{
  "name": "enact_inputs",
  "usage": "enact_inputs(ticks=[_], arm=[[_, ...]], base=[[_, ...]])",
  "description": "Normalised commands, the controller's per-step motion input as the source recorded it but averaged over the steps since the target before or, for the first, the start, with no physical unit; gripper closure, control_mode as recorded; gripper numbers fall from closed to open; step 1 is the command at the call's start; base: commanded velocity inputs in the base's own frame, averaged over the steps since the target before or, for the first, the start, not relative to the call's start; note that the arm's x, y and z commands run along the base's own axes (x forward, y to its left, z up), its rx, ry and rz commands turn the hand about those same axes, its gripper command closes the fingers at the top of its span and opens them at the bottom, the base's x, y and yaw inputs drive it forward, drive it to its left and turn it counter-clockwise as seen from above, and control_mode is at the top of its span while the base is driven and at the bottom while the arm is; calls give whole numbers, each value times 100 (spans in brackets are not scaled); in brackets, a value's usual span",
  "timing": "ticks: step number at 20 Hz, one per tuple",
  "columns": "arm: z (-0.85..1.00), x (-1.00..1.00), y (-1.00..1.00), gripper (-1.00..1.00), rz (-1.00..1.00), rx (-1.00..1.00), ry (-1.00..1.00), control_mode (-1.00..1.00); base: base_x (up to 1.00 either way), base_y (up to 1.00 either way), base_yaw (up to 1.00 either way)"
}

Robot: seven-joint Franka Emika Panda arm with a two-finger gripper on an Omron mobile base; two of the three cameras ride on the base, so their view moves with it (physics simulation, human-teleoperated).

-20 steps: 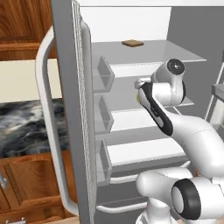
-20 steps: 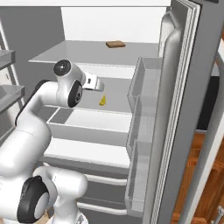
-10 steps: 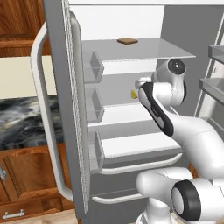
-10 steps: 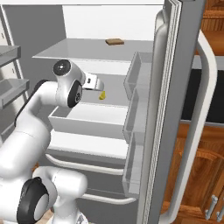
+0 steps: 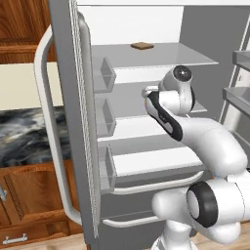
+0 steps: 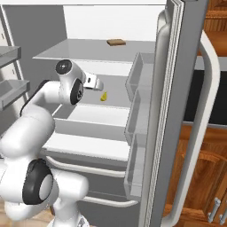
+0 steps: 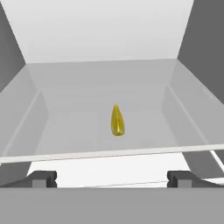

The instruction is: Take the lemon wedge from the fridge and place it on the plate with fish on the dining counter.

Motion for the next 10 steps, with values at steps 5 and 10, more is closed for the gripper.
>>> enact_inputs(ticks=[5,10], arm=[[-39,58,-10,-100,2,0,23,-100],[-49,11,-20,-100,0,0,1,-100]], base=[[0,0,0],[0,0,0]])
